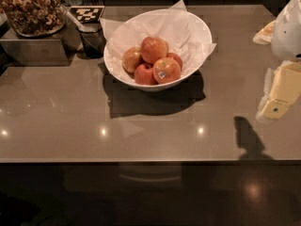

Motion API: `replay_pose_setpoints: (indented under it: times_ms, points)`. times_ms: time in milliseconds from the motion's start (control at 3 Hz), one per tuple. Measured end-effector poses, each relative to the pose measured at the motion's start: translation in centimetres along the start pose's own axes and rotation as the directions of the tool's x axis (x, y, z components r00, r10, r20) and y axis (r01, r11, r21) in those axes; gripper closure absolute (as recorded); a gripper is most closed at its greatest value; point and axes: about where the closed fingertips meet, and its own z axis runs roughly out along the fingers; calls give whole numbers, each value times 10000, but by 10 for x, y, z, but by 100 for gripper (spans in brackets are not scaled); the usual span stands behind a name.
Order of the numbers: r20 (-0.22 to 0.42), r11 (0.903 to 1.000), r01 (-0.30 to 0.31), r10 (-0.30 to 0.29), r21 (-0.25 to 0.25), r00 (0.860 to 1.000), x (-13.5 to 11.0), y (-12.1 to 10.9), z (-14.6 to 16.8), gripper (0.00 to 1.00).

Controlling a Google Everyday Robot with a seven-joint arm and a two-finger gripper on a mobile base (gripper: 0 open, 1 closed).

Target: Pick apple from white bowl

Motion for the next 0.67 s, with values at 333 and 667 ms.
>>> replay_pose_setpoints:
  times_ms: [333, 667]
  points:
    - [0, 10000, 0, 0, 0, 10000, 0, 0, 0, 0]
    - [269, 9998, -2, -3, 189, 9996, -5, -4, -3, 0]
